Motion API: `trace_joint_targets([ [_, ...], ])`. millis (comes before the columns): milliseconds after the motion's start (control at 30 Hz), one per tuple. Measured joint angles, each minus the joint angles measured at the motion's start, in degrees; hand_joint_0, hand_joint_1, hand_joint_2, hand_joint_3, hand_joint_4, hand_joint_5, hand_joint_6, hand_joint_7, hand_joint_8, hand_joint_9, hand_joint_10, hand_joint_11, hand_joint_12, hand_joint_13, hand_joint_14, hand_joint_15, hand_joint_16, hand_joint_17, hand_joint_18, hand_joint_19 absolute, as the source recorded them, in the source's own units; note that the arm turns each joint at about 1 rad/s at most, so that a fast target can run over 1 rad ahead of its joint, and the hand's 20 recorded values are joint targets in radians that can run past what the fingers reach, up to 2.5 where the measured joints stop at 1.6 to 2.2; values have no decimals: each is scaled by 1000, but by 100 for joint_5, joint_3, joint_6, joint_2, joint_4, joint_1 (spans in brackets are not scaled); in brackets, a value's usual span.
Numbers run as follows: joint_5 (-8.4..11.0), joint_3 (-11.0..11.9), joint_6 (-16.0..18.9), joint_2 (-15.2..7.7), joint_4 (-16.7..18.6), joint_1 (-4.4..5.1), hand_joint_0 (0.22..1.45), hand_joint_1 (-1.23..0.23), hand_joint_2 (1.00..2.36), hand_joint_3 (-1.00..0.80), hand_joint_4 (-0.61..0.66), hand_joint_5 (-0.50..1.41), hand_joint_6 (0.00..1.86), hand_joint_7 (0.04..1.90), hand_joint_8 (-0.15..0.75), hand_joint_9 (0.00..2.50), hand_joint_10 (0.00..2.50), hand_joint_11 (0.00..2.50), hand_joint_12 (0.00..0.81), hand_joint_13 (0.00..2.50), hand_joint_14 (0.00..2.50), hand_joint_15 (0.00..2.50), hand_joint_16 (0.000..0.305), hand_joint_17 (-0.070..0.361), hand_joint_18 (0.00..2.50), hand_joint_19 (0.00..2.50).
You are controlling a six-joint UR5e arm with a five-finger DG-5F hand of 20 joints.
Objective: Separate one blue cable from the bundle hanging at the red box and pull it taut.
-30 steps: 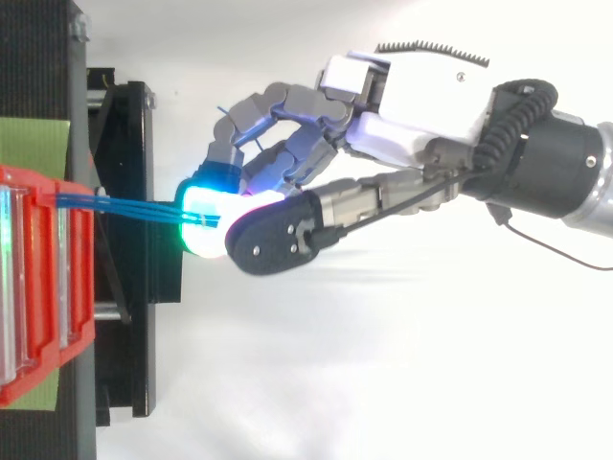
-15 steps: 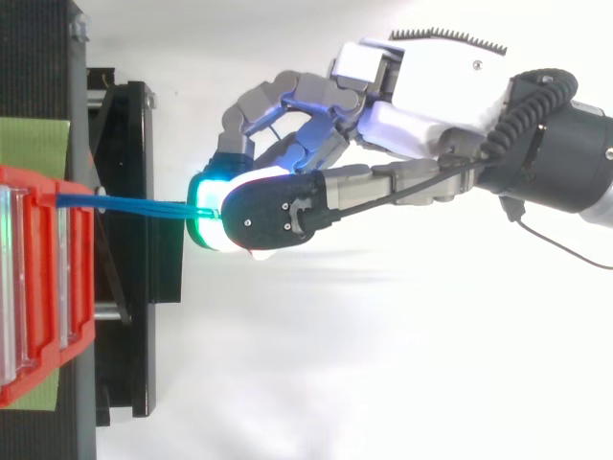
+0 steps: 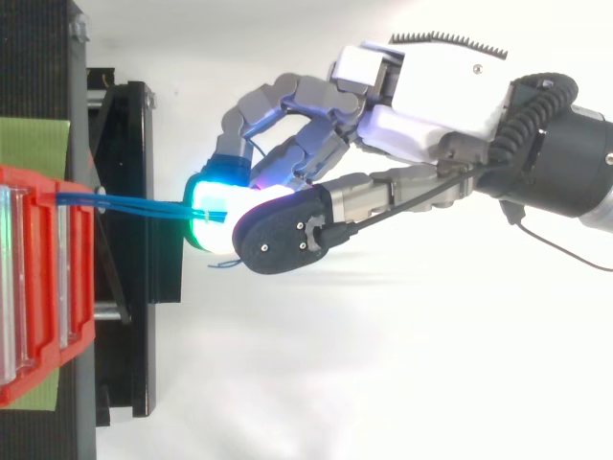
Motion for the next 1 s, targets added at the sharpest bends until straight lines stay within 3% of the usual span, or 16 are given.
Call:
trace_joint_targets([
  [233, 21, 0, 3, 0, 0, 9, 652, -709, 1021, -248, 18, -217, 928, 942, 310, 1049, 21, 795, 348, 1093, 22, 580, 44, 99, 653, 448],
  [333, 22, 0, 4, 0, 0, 10, 715, -857, 1021, -256, 19, -228, 950, 972, 295, 1036, 22, 805, 335, 1086, 23, 599, 45, 101, 667, 473],
  [467, 22, 0, 8, 0, 0, 11, 760, -897, 1010, -403, 52, -222, 946, 916, 291, 1049, 22, 836, 324, 1090, 22, 616, 45, 101, 684, 480],
  [533, 22, 0, 8, 0, 0, 12, 757, -895, 1000, -500, 64, -218, 941, 909, 288, 1066, 23, 855, 325, 1091, 23, 615, 45, 100, 695, 472],
  [667, 18, 0, 8, 0, 0, 12, 629, -852, 1000, -500, 77, -210, 932, 912, 292, 1108, 24, 855, 326, 1097, 24, 626, 45, 100, 694, 492],
  [833, 14, 0, 2, -1, 0, 5, 555, -731, 1000, -500, 98, -202, 925, 891, 308, 1140, 22, 850, 339, 1122, 22, 623, 47, 107, 718, 504],
  [1000, 13, 0, 0, -1, 0, -2, 599, -690, 1000, -500, 93, -195, 920, 930, 314, 1174, 22, 857, 342, 1134, 24, 633, 47, 105, 722, 512],
])
